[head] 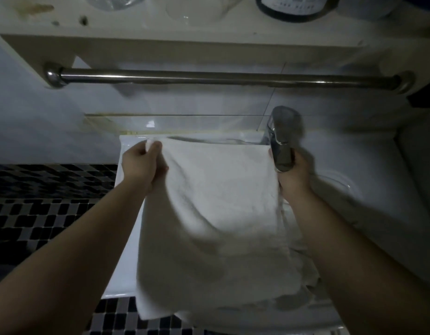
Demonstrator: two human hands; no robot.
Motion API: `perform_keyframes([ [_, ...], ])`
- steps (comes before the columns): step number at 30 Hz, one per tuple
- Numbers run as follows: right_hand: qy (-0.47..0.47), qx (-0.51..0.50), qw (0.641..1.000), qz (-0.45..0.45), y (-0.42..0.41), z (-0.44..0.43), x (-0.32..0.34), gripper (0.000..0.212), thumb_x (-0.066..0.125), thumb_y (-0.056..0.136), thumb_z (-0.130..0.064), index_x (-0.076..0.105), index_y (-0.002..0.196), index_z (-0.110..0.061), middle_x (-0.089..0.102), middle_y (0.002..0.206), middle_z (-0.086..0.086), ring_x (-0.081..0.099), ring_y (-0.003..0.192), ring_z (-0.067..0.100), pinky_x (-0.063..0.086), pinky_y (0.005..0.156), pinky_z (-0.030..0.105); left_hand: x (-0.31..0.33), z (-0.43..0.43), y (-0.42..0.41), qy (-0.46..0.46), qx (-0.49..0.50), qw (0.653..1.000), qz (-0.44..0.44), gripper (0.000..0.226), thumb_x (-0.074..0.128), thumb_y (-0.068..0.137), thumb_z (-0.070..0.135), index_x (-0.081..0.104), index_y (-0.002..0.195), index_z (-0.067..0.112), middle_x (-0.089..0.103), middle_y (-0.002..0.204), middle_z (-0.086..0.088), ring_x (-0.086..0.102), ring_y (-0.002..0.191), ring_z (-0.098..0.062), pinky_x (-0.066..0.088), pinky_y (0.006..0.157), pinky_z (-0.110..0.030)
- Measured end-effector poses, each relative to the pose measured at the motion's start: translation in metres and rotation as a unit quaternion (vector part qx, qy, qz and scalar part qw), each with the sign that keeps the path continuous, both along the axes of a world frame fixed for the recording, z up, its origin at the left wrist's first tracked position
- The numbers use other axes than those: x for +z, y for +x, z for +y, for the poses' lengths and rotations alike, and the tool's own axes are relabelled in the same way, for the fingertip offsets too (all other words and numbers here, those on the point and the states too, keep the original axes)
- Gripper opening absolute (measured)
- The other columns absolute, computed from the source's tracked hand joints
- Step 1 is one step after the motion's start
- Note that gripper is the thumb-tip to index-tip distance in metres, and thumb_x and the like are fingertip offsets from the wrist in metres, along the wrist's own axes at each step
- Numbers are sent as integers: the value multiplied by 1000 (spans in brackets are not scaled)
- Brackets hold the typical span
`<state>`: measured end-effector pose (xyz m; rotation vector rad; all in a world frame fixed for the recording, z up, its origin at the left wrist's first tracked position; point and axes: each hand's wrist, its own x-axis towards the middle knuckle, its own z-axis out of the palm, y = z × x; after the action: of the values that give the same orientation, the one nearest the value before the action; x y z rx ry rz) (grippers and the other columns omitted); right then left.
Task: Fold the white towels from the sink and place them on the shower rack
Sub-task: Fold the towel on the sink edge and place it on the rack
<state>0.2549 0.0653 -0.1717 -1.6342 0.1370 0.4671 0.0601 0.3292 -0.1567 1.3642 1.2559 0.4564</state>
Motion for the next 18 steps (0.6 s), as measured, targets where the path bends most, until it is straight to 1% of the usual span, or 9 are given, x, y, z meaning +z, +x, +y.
perform_keyframes([
  [2, -99, 65, 992, -32, 1, -3, -6, 14, 73, 90, -16, 64, 81, -19, 63, 70, -4, 54, 60, 10, 46, 59, 26, -8, 0, 0, 10, 4, 998, 61, 23, 68, 87, 39, 68, 73, 21, 64, 75, -2, 68, 87, -31, 59, 88, -50],
  [3, -103, 84, 991, -21, 2, -4, -6, 18, 77, 87, -20, 65, 73, -19, 60, 60, -6, 52, 51, 10, 43, 51, 24, -10, 0, -2, 7, 11, 998, 67, 23, 69, 86, 40, 69, 75, 20, 65, 75, -2, 68, 89, -31, 58, 90, -49],
  [5, -69, 89, 993, 16, 5, -4, -3, 20, 77, 85, -20, 67, 68, -18, 59, 57, -3, 51, 51, 14, 41, 52, 26, -9, 3, -1, -1, 25, 999, 44, 23, 70, 84, 41, 70, 77, 19, 64, 73, 0, 64, 83, -26, 58, 86, -45],
  [8, 33, 64, 995, 70, 14, 3, 0, 14, 74, 87, -15, 71, 74, -20, 64, 64, -5, 55, 60, 14, 42, 60, 30, -1, 10, 3, 26, 47, 999, 3, 26, 68, 81, 42, 68, 73, 17, 58, 61, 8, 57, 72, -18, 53, 71, -36],
  [11, 58, 51, 992, 103, 11, 6, -1, 15, 71, 89, -11, 69, 76, -20, 64, 62, -4, 55, 59, 17, 43, 52, 24, -3, 9, 2, 37, 47, 998, 6, 25, 65, 84, 39, 66, 68, 20, 57, 58, 10, 58, 71, -19, 51, 70, -35],
  [13, 69, 11, 994, 88, 5, 1, -2, 13, 63, 92, -5, 67, 86, -16, 67, 68, 1, 57, 58, 18, 43, 49, 23, -8, 2, -5, 79, 19, 995, 60, 18, 61, 89, 38, 70, 84, 23, 65, 75, 7, 66, 86, -24, 53, 79, -37],
  [15, 50, -69, 996, 30, -8, -8, 1, 14, 60, 90, 3, 67, 95, -9, 67, 78, 7, 60, 62, 18, 47, 56, 28, -9, -8, -16, 139, -3, 987, 85, 29, 60, 94, 35, 66, 120, 25, 67, 108, 8, 64, 106, -19, 50, 94, -34],
  [16, -4, -115, 993, -35, -17, -14, 3, 15, 59, 90, 3, 66, 98, -8, 65, 81, 7, 60, 66, 18, 49, 62, 31, -8, -14, -22, 168, -17, 983, 72, 41, 60, 95, 35, 57, 134, 23, 61, 125, 7, 60, 116, -17, 48, 100, -32],
  [18, -133, -139, 956, -220, -50, -24, 8, 12, 55, 91, -2, 65, 95, -8, 61, 84, 5, 56, 76, 16, 46, 73, 16, -8, -31, -32, 243, -78, 965, 63, 55, 61, 95, 38, 44, 145, 23, 42, 147, -3, 46, 133, -21, 42, 110, -35],
])
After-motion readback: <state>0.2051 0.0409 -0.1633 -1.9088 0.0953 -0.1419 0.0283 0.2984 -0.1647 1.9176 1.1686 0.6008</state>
